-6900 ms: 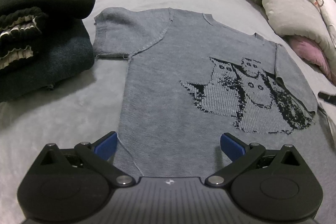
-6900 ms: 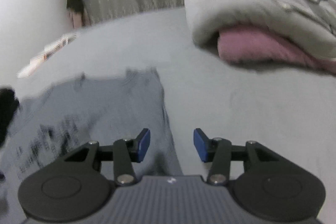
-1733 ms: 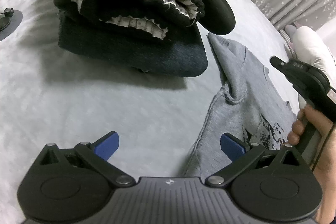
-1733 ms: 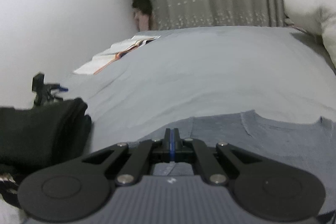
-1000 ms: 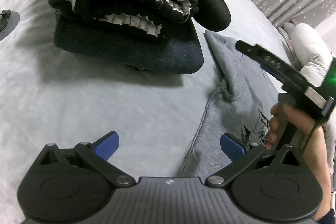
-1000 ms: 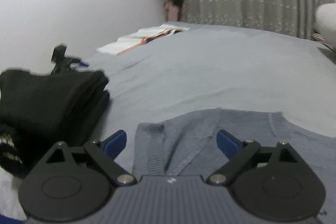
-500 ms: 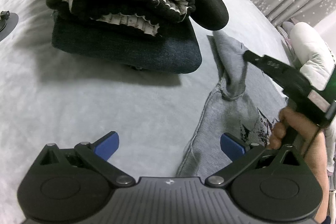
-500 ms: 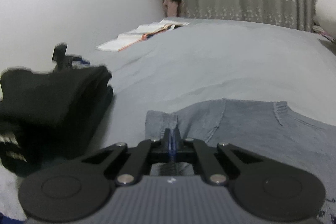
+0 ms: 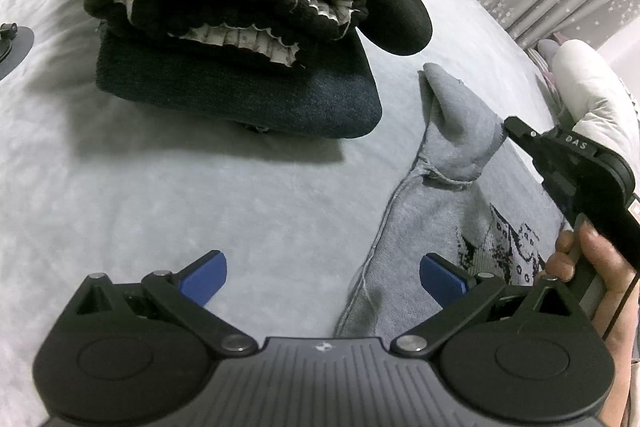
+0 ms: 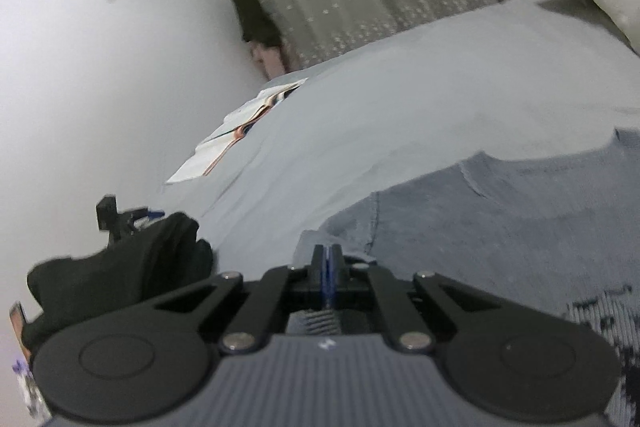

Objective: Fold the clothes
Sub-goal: 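Grasp the sleeve with the right gripper and lift it over the sweater body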

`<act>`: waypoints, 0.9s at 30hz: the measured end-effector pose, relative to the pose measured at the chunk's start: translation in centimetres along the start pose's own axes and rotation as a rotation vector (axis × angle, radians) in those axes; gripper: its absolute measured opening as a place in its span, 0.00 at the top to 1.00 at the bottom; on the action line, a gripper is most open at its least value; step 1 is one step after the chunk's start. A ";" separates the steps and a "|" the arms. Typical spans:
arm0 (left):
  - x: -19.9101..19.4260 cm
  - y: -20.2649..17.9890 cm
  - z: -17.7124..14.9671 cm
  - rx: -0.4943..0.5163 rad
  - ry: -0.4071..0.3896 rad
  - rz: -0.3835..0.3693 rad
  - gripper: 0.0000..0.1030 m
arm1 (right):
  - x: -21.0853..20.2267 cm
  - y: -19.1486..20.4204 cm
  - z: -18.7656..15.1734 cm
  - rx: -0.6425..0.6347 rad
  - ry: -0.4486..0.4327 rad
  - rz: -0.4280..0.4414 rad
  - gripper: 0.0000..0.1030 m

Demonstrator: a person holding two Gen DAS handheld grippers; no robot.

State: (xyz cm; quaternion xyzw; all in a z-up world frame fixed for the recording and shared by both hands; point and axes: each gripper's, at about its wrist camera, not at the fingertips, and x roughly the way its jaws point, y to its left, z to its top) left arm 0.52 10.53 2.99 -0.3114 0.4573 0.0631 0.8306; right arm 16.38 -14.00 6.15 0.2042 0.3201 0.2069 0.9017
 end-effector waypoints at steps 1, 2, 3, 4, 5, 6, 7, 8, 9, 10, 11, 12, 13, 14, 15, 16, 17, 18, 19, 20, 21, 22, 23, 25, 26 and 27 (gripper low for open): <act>0.0 0.0 0.0 0.002 0.000 0.000 0.00 | -0.1 -0.2 -0.1 0.014 -0.003 -0.005 0.99; 0.0 0.0 0.0 0.002 0.000 0.000 0.00 | -0.1 -0.4 -0.2 0.025 -0.007 -0.011 0.99; 0.0 0.0 0.0 0.002 0.000 0.000 0.00 | -0.2 -0.6 -0.2 0.035 -0.011 -0.012 0.99; 0.0 0.0 0.0 0.003 0.000 0.001 0.00 | -0.3 -0.7 -0.3 0.044 -0.015 -0.012 0.99; 0.0 0.0 0.0 0.003 0.000 0.001 0.00 | -0.4 -0.9 -0.4 0.059 -0.019 -0.012 0.99; 0.0 0.0 0.0 0.003 0.000 0.001 0.00 | -0.6 -1.1 -0.5 0.077 -0.023 -0.014 0.99; 0.0 0.0 0.0 0.003 0.000 0.002 0.00 | -0.7 -1.1 -0.6 0.081 -0.025 -0.027 0.99; 0.0 0.0 0.0 0.003 0.000 0.002 0.00 | -0.8 -1.1 -0.7 0.079 -0.028 -0.047 0.99; 0.0 0.0 -0.1 0.004 0.000 0.002 0.00 | -0.9 -1.1 -0.8 0.076 -0.030 -0.066 0.99; 0.0 -0.1 -0.1 0.004 0.000 0.002 0.00 | -1.0 -1.1 -1.0 0.074 -0.032 -0.086 0.99; 0.0 -0.1 -0.1 0.004 0.000 0.002 0.00 | -0.9 -0.9 -1.1 0.049 -0.025 -0.105 0.99; 0.0 -0.1 -0.1 0.005 0.001 0.002 0.00 | -0.9 -0.7 -1.3 0.011 -0.015 -0.124 0.99; 0.0 -0.1 -0.1 0.004 0.001 0.001 0.00 | -0.8 -0.4 -1.5 -0.026 -0.004 -0.144 0.99; 0.0 -0.1 -0.1 0.004 0.001 0.001 0.00 | -0.8 -0.3 -1.6 -0.050 0.001 -0.155 0.99; 0.0 -0.1 -0.1 0.004 0.001 0.001 0.00 | -0.9 -0.3 -1.7 -0.068 0.002 -0.162 0.99; 0.0 -0.1 -0.1 0.005 0.000 0.002 0.00 | -1.1 -0.4 -1.7 -0.062 0.001 -0.156 0.99; 0.1 -0.1 -0.1 0.005 0.000 0.003 0.00 | -1.2 -0.7 -1.7 -0.048 0.005 -0.146 0.99; 0.1 -0.1 -0.1 0.005 0.001 0.004 0.00 | -1.2 -0.9 -1.7 -0.037 0.011 -0.138 0.99; 0.2 -0.1 -0.1 0.006 0.001 0.005 0.00 | -1.2 -1.2 -1.7 -0.026 0.018 -0.129 0.98; 0.2 -0.2 -0.1 0.007 0.001 0.005 0.00 | -1.1 -1.3 -1.7 -0.034 0.028 -0.131 0.98; 0.3 -0.2 -0.2 0.009 0.001 0.005 0.00 | -1.0 -1.3 -1.8 -0.052 0.041 -0.139 0.97; 0.3 -0.2 -0.1 0.008 0.001 0.006 0.00 | -0.8 -1.2 -1.9 -0.071 0.054 -0.146 0.95; 0.3 -0.2 -0.1 0.007 0.001 0.006 0.00 | -0.8 -1.3 -1.8 -0.078 0.055 -0.134 0.95; 0.4 -0.4 -0.1 0.009 0.001 0.008 0.00 | -1.0 -1.5 -1.6 -0.079 0.046 -0.096 0.93; 0.4 -0.4 -0.1 0.011 0.001 0.008 0.00 | -1.1 -1.6 -1.4 -0.070 0.042 -0.076 0.91; 0.4 -0.4 -0.1 0.012 0.001 0.008 0.00 | -1.1 -1.8 -1.2 -0.058 0.041 -0.070 0.87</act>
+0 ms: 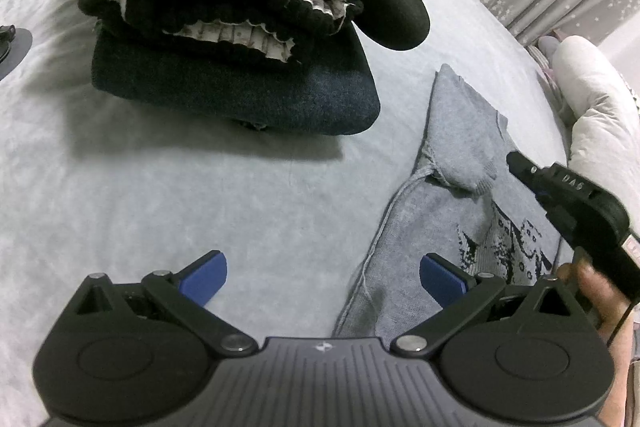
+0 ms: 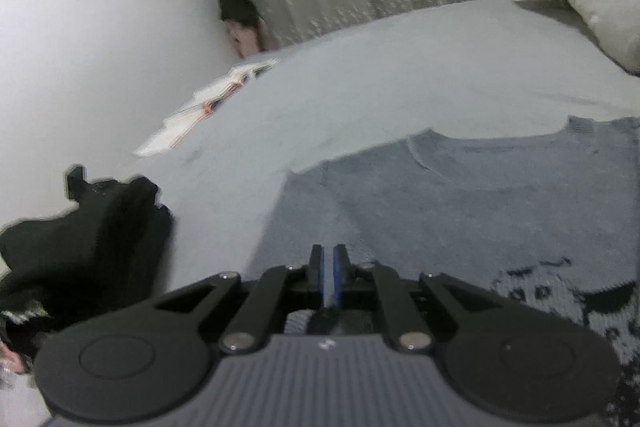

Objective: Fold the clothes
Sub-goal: 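Grasp the sleeve with the right gripper and lift it over the sweater body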

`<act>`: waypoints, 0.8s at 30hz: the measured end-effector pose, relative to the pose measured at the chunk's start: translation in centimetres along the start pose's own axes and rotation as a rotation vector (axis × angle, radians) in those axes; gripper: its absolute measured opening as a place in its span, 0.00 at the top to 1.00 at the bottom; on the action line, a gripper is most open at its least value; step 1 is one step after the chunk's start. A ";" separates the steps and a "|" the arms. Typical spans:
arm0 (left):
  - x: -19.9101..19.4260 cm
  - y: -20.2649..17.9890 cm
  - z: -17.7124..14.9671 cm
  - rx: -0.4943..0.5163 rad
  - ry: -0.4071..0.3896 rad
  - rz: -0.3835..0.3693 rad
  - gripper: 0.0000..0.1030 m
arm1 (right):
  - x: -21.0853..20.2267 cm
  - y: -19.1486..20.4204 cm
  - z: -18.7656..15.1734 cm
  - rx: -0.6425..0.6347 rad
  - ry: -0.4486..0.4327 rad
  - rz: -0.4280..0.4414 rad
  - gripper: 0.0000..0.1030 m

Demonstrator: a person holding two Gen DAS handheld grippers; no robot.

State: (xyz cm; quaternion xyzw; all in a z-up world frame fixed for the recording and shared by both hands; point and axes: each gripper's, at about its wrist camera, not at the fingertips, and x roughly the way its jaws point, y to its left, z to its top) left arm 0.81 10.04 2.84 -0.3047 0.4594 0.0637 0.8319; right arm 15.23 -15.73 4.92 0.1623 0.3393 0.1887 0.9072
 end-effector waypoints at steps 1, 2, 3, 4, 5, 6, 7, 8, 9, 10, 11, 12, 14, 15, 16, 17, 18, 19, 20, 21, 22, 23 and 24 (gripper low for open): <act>0.0 0.0 0.0 0.000 0.000 0.000 0.00 | 0.2 -0.1 0.1 0.008 0.013 -0.007 0.84; 0.0 0.0 0.0 0.000 0.000 0.000 0.00 | 0.4 -0.2 0.0 0.015 0.031 -0.017 0.71; 0.0 0.0 0.0 0.000 0.001 -0.001 0.00 | 0.5 -0.2 -0.1 0.010 0.041 -0.020 0.54; -0.1 0.0 0.0 -0.001 0.001 -0.003 0.00 | 0.6 -0.2 -0.3 -0.001 0.046 -0.019 0.47; -0.1 0.0 0.0 -0.002 0.002 -0.004 0.00 | 0.6 -0.2 -0.6 -0.012 0.052 -0.019 0.46; -0.1 0.0 0.0 -0.002 0.002 -0.005 0.00 | 0.6 -0.3 -0.7 -0.005 0.055 -0.005 0.45; -0.1 0.0 0.0 -0.001 0.002 -0.005 0.00 | 0.7 -0.5 -0.8 0.010 0.056 0.010 0.45; -0.1 0.1 0.0 -0.002 0.002 -0.005 0.00 | 0.9 -0.9 -0.9 0.037 0.062 0.028 0.45; -0.1 0.1 0.0 -0.003 0.003 -0.005 0.00 | 1.2 -1.2 -0.9 0.071 0.070 0.050 0.46; -0.1 0.1 0.0 -0.004 0.003 -0.005 0.00 | 1.6 -1.2 -1.0 0.073 0.084 0.056 0.50; 0.0 0.1 0.0 -0.005 0.003 -0.005 0.00 | 2.0 -0.9 -1.1 0.059 0.100 0.053 0.59; -0.1 0.1 0.0 -0.006 0.003 -0.005 0.00 | 2.3 -0.5 -1.1 0.034 0.113 0.055 0.87; 0.0 0.0 0.0 -0.007 0.004 -0.006 0.00 | 2.0 0.1 -0.8 0.025 0.098 0.072 0.97; 0.0 0.0 0.0 -0.007 0.004 -0.006 0.00 | 1.6 0.3 -0.5 0.046 0.074 0.090 0.97; 0.0 0.0 0.0 -0.007 0.004 -0.007 0.00 | 1.3 0.3 -0.3 0.064 0.060 0.100 0.97; 0.0 0.0 0.0 -0.006 0.004 -0.008 0.00 | 1.0 0.4 0.0 0.085 0.052 0.111 0.97; 0.0 0.0 0.0 -0.006 0.005 -0.008 0.00 | 0.6 0.6 0.3 0.109 0.044 0.123 0.97; 0.0 0.0 0.0 -0.006 0.004 -0.009 0.00 | 0.3 0.7 0.5 0.126 0.041 0.135 0.97; 0.0 0.1 0.0 -0.007 0.004 -0.009 0.00 | 0.0 0.9 0.7 0.140 0.040 0.147 0.97; -0.1 0.1 0.0 -0.007 0.003 -0.009 0.00 | -0.3 0.9 0.9 0.158 0.039 0.157 0.97; 0.0 0.0 0.0 -0.004 0.002 -0.008 0.00 | -0.5 0.9 1.0 0.177 0.037 0.168 0.98; 0.0 0.0 0.0 0.000 0.002 -0.008 0.00 | -1.0 0.9 1.1 0.206 0.035 0.182 0.97; 0.0 -0.1 0.0 0.003 0.001 -0.008 0.00 | -1.5 0.7 1.1 0.232 0.036 0.192 0.97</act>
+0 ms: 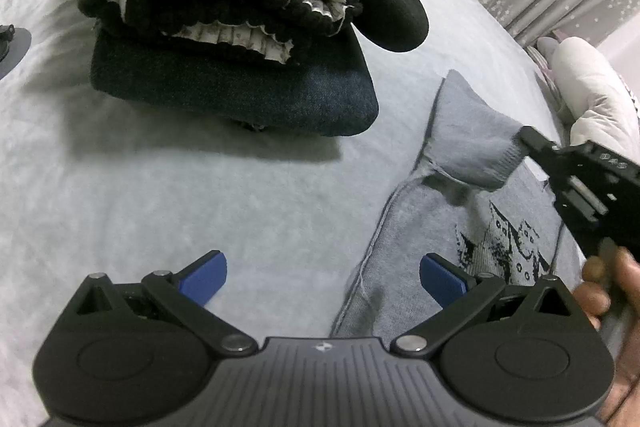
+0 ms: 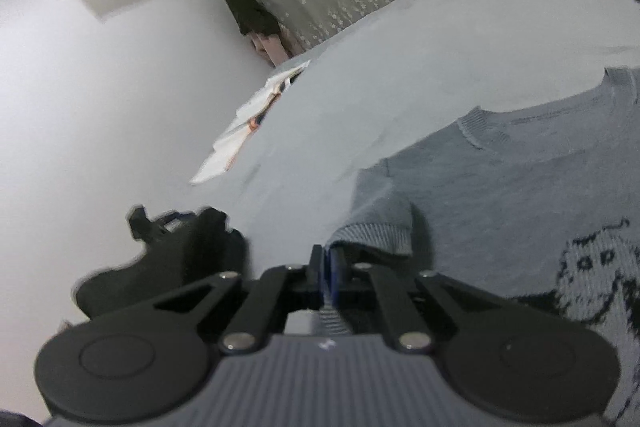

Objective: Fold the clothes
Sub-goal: 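Grasp the sleeve with the right gripper and lift it over the sweater body, then lay the held sleeve across the sweater body and open the right gripper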

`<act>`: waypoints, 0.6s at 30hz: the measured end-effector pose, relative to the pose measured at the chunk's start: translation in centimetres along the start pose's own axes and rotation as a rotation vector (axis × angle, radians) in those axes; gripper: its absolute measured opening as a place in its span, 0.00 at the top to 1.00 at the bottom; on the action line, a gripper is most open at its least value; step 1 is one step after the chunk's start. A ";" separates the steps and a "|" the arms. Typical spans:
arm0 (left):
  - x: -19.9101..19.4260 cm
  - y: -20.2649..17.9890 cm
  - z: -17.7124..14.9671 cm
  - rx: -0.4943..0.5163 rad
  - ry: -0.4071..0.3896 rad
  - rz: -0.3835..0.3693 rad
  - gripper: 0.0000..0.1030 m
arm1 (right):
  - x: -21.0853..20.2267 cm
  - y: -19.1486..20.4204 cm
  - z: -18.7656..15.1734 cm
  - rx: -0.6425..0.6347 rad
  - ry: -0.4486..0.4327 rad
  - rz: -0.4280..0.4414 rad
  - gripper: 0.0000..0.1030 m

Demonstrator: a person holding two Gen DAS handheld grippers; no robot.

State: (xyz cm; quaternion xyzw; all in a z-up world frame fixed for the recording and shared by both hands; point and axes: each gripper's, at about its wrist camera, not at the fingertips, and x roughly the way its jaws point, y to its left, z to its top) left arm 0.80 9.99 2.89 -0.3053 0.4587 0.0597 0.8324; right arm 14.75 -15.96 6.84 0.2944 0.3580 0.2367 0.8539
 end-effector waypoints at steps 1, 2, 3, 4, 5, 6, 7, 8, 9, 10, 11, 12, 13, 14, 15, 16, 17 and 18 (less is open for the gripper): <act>0.0 0.0 0.0 0.003 -0.001 0.000 0.00 | -0.3 -0.1 0.0 0.015 0.000 0.003 0.97; 0.0 -0.1 0.0 0.006 -0.001 0.001 0.00 | -0.6 -0.3 -0.1 0.029 0.003 -0.002 0.97; 0.0 0.0 0.0 0.006 0.000 0.000 0.00 | -1.0 -0.6 -0.2 0.045 0.006 -0.010 0.97; 0.1 0.0 0.0 0.007 0.001 0.001 0.00 | -1.1 -0.9 -0.4 0.048 0.013 -0.027 0.97; 0.1 0.0 0.0 0.007 0.001 0.001 0.00 | -1.2 -1.2 -0.7 0.045 0.022 -0.048 0.97; 0.1 -0.1 0.0 0.007 0.002 0.000 0.00 | -1.1 -1.5 -0.9 0.044 0.033 -0.064 0.97; 0.1 -0.1 0.1 0.007 0.002 0.000 0.00 | -1.0 -2.0 -1.1 0.044 0.045 -0.075 0.97; 0.1 -0.1 0.1 0.007 0.002 -0.001 0.00 | -1.0 -2.5 -1.3 0.055 0.055 -0.072 0.97; 0.1 -0.1 0.1 0.007 0.002 0.000 0.00 | -1.1 -3.1 -1.6 0.071 0.063 -0.060 0.97; 0.1 -0.1 0.1 0.006 0.002 0.000 0.00 | -1.2 -3.4 -1.7 0.079 0.065 -0.052 0.97; 0.1 -0.1 0.1 0.005 0.002 0.001 0.00 | -1.4 -3.6 -1.9 0.080 0.064 -0.041 0.97; 0.1 -0.2 0.1 0.006 0.002 0.002 0.00 | -1.4 -3.8 -2.0 0.082 0.065 -0.033 0.97; 0.1 -0.2 0.0 0.008 0.003 0.003 0.00 | -1.5 -3.9 -2.1 0.082 0.066 -0.031 0.96; 0.1 -0.3 0.0 0.010 0.003 0.003 0.00 | -1.5 -4.0 -2.1 0.078 0.064 -0.031 0.96; 0.1 -0.3 0.0 0.010 0.003 0.002 0.00 | -1.4 -4.2 -2.1 0.075 0.060 -0.032 0.95; 0.1 -0.3 0.0 0.011 0.003 0.003 0.00 | -1.4 -4.3 -2.0 0.076 0.058 -0.034 0.94; 0.1 -0.4 0.0 0.011 0.003 0.004 0.00 | -1.4 -4.5 -2.1 0.078 0.056 -0.036 0.94; 0.1 -0.4 0.0 0.012 0.003 0.004 0.00 | -1.4 -4.5 -2.1 0.080 0.052 -0.033 0.94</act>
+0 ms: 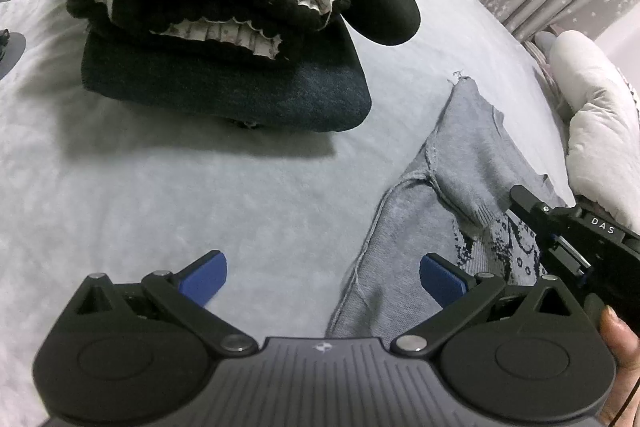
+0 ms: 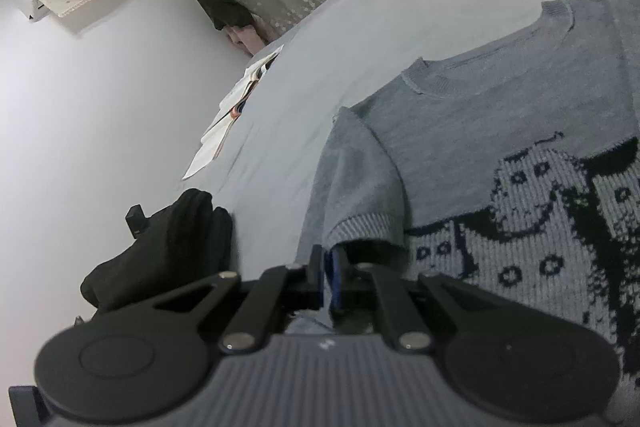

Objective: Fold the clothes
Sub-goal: 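Lay the held sleeve across the sweater body and open the right gripper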

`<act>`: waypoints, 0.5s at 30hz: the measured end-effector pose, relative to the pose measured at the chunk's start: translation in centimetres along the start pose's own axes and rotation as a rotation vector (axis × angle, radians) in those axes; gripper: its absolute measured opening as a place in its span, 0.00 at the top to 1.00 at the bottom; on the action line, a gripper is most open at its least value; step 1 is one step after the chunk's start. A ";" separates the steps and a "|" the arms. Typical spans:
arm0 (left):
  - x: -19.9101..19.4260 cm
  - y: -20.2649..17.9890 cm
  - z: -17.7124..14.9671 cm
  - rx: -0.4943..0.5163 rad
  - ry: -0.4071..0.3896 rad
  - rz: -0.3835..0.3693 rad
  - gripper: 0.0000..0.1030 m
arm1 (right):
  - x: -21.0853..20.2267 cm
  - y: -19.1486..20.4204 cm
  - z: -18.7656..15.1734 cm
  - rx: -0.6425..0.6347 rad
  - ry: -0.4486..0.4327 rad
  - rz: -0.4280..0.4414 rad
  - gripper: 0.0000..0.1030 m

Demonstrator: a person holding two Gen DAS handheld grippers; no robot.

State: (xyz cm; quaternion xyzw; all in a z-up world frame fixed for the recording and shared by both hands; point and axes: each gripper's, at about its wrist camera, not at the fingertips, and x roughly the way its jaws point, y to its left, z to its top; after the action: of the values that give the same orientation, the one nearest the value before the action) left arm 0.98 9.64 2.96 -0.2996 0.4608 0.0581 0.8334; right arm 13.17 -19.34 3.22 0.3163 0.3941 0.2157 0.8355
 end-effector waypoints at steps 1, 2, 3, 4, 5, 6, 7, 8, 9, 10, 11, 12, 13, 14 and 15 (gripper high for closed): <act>0.0 0.0 0.0 0.000 0.000 -0.001 0.00 | -0.1 0.0 -0.2 0.002 -0.004 0.005 0.94; 0.0 0.0 0.0 0.000 0.000 -0.001 0.00 | -0.3 0.0 -0.3 0.005 -0.011 0.014 0.94; 0.0 0.0 0.0 0.000 0.000 -0.002 0.00 | -0.6 0.0 -0.3 0.009 -0.028 0.035 0.94; -0.1 0.0 0.0 0.001 0.000 -0.002 0.00 | -0.9 0.0 -0.3 0.011 -0.037 0.052 0.94; 0.0 0.0 0.0 0.001 0.000 -0.002 0.00 | -1.0 0.1 -0.4 0.008 -0.034 0.055 0.94; 0.0 0.0 0.0 0.002 0.001 -0.002 0.00 | -1.0 0.3 -0.4 0.002 -0.027 0.054 0.94; 0.0 0.1 0.0 0.001 0.001 -0.002 0.00 | -1.0 0.4 -0.4 -0.004 -0.021 0.053 0.94; 0.0 0.1 0.0 0.000 0.000 -0.002 0.00 | -0.9 0.5 -0.4 -0.011 -0.012 0.047 0.94; 0.0 0.1 0.0 0.000 0.000 -0.002 0.00 | -0.8 0.5 -0.5 -0.022 -0.003 0.027 0.94; 0.0 0.1 0.0 0.001 -0.001 0.000 0.00 | -0.6 0.6 -0.5 -0.034 0.004 0.008 0.94; 0.0 0.1 0.0 0.002 -0.001 0.000 0.00 | -0.4 0.6 -0.6 -0.061 0.013 -0.029 0.94; 0.0 0.1 -0.1 0.004 0.000 0.000 0.00 | -0.3 0.6 -0.7 -0.095 0.021 -0.069 0.93; 0.0 0.0 -0.1 0.005 0.001 0.000 0.00 | -0.2 0.5 -0.8 -0.121 0.025 -0.093 0.93; 0.0 0.0 -0.1 0.005 0.002 -0.001 0.00 | -0.2 0.5 -0.9 -0.142 0.029 -0.111 0.93; 0.0 0.0 -0.1 0.004 0.003 -0.003 0.00 | -0.3 0.4 -0.9 -0.155 0.029 -0.113 0.91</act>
State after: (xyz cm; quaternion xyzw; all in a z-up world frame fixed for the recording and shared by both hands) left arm 0.86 9.63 2.93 -0.2986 0.4616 0.0555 0.8334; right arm 12.25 -18.87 3.21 0.2248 0.4058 0.2025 0.8624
